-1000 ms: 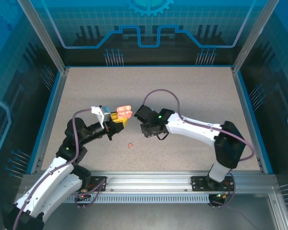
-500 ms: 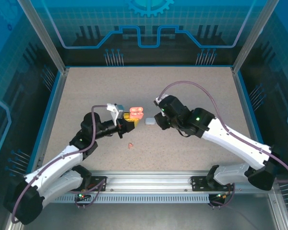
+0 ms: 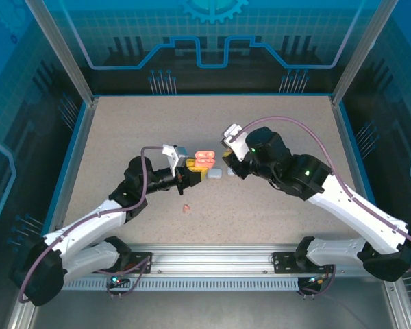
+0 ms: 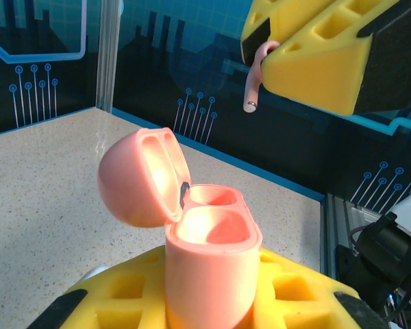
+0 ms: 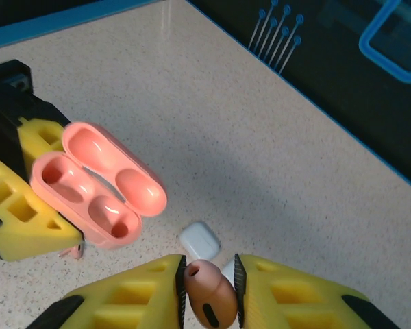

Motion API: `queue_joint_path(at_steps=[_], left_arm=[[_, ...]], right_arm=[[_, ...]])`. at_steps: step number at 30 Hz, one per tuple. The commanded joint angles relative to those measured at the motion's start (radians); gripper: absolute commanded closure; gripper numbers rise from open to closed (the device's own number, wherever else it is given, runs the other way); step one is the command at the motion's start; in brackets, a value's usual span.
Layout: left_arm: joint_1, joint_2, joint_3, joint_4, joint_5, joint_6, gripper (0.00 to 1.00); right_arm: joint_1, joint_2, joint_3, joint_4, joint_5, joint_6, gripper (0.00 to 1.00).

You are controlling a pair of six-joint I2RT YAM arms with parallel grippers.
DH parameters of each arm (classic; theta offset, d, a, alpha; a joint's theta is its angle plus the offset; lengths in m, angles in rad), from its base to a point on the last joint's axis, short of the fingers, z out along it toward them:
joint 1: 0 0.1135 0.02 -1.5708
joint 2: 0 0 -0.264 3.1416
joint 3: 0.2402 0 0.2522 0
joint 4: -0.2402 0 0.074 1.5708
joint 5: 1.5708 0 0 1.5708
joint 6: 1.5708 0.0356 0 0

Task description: Insert the wireless bluetooth earbuds into the charging case

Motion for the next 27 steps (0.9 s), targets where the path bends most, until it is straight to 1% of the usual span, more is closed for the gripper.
queue_joint_path(at_steps=[1, 5, 11, 20, 24, 27], left_arm=[[-0.011, 0.003, 0.034, 0.039, 0.014, 0.006, 0.95], [-0.014, 0.001, 0.038, 0.035, 0.014, 0.007, 0.95], [-0.014, -0.009, 0.041, 0.019, 0.009, 0.013, 0.95], [-0.014, -0.017, 0.04, 0.006, 0.005, 0.015, 0.95], [-0.015, -0.017, 0.035, 0.001, -0.005, 0.021, 0.95], [-0.015, -0.02, 0.025, -0.018, -0.033, 0.03, 0.95]], right_arm=[[0.004, 0.028, 0.053, 0.022, -0.048, -0.102, 0.72], [0.01, 0.049, 0.068, 0.023, -0.082, -0.128, 0.72], [0.027, 0.065, 0.075, 0.006, -0.092, -0.167, 0.72], [0.052, 0.09, 0.078, -0.016, -0.051, -0.197, 0.72], [0.045, 0.091, 0.067, -0.01, -0.042, -0.166, 0.71], [-0.002, 0.09, 0.064, -0.029, -0.097, -0.052, 0.7]])
